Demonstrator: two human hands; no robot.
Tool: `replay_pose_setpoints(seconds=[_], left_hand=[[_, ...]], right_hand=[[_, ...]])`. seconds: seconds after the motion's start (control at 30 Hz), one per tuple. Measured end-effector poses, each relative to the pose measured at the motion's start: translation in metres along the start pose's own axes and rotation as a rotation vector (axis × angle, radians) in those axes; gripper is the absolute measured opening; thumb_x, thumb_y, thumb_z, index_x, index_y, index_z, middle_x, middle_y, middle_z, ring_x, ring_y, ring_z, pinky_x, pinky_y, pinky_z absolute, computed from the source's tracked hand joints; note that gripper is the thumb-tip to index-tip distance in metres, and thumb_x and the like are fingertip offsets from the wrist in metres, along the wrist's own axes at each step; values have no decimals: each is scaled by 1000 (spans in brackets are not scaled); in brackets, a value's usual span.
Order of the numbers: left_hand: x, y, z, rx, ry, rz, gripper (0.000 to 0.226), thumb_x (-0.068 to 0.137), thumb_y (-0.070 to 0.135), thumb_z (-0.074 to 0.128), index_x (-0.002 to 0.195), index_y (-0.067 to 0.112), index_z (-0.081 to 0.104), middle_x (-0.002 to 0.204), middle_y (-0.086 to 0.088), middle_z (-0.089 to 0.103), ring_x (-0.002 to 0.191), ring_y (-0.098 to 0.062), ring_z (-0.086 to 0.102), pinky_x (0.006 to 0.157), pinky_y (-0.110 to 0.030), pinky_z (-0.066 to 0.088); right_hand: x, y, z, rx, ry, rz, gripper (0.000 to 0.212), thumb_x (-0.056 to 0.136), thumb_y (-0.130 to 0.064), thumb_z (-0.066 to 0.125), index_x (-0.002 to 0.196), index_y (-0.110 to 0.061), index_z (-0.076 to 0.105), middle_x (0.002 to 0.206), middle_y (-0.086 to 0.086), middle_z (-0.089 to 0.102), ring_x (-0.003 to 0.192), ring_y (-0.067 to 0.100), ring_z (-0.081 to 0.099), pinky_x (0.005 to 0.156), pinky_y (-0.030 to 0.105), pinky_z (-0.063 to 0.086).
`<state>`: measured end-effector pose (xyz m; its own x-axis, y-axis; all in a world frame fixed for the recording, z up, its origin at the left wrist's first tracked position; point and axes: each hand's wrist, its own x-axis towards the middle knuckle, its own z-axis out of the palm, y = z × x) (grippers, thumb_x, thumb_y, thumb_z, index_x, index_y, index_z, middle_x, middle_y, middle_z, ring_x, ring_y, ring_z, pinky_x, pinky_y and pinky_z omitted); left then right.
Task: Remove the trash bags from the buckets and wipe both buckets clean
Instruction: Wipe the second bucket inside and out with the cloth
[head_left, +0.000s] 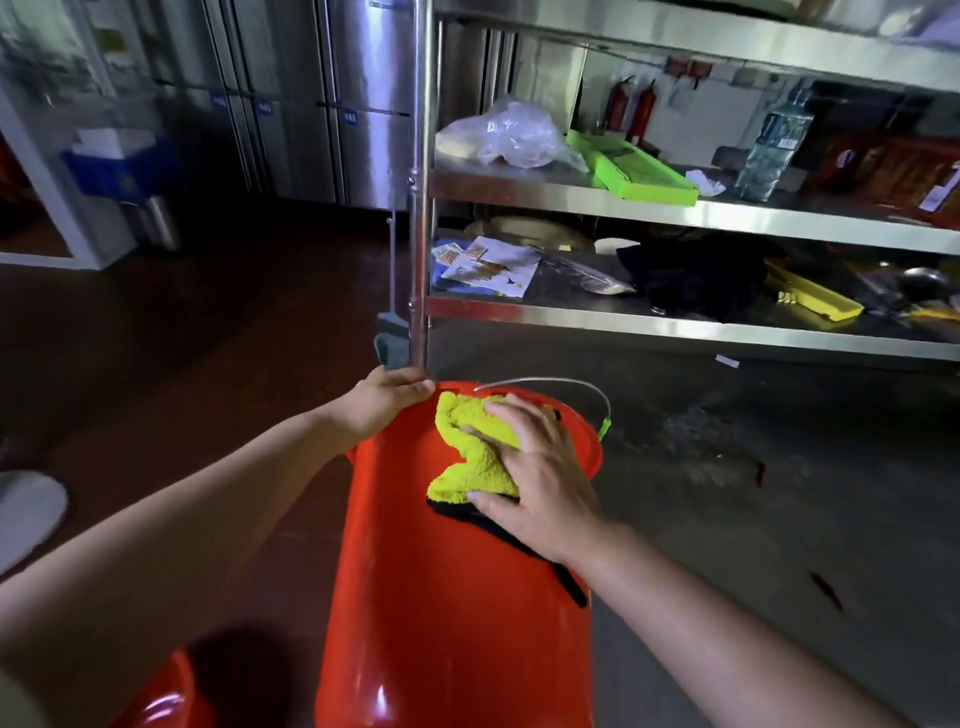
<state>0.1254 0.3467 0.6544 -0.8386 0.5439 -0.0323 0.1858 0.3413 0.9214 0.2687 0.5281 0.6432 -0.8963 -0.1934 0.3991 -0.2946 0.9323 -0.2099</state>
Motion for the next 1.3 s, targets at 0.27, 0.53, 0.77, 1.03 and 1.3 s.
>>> replay_pose_setpoints(seconds=[0.27,0.53,0.77,1.03,1.3], left_hand=[[2,-14,-1,112,12,64,20,97,32,48,106,30,66,118,-5,62,128,-30,41,114,-40,21],[-9,-2,20,385,222,172,30,96,31,49,123,25,57,118,-4,58,115,-27,47,103,-46,33],[-1,-5,14,41,103,-61,52,94,50,44,136,19,48,143,-5,47,137,-23,35,116,-42,23],[3,-1,15,-28,85,-87,51,93,45,51,135,17,49,141,-4,48,134,-19,39,117,-42,19],[-3,7,20,-58,26,-84,44,95,34,51,132,9,52,136,-9,53,125,-17,49,112,-33,33]], right_hand=[[-37,-20,2,98,6,-8,49,80,-49,56,121,-22,65,141,-3,46,138,18,26,112,37,18],[-40,-24,-24,183,-81,69,66,84,-70,31,134,-31,50,148,-9,36,142,7,16,117,35,2],[-27,-37,-6,85,-144,161,48,101,-33,34,147,-22,29,158,-3,16,145,13,8,119,29,7],[7,-40,6,-334,-121,107,61,94,-48,31,144,-14,35,155,5,24,144,25,9,114,43,16],[-71,-52,4,-205,-202,-172,53,91,-57,38,139,-35,43,153,-2,31,146,27,12,113,57,13]])
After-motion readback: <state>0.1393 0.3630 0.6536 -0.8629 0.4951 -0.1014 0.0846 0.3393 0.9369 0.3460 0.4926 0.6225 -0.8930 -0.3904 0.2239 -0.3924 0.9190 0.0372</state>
